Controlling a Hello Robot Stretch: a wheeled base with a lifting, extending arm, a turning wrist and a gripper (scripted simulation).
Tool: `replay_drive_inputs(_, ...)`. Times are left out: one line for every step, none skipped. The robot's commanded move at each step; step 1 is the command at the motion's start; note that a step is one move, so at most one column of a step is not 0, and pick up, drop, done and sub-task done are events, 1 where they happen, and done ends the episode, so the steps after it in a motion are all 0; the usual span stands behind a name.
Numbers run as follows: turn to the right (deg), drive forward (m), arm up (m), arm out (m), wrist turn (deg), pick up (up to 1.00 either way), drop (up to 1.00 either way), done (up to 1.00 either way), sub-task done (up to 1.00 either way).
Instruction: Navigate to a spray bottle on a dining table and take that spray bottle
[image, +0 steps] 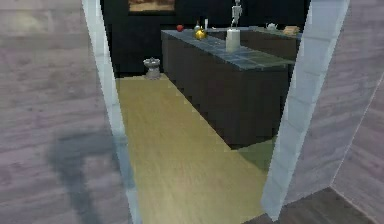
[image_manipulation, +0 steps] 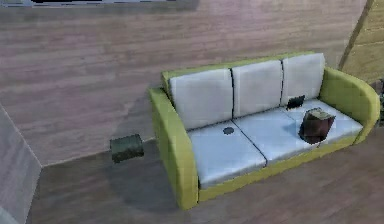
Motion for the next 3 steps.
replay_drive_inputs(0.0,0.8,0.0,0.0,0.0,0.0,0.0,0.0,0.0)
replay_drive_inputs(-18.0,0.0,0.0,0.0,0.0,0.0,0.0,0.0,0.0)
replay_drive_inputs(0.0,0.3,0.0,0.0,0.0,0.0,0.0,0.0,0.0)
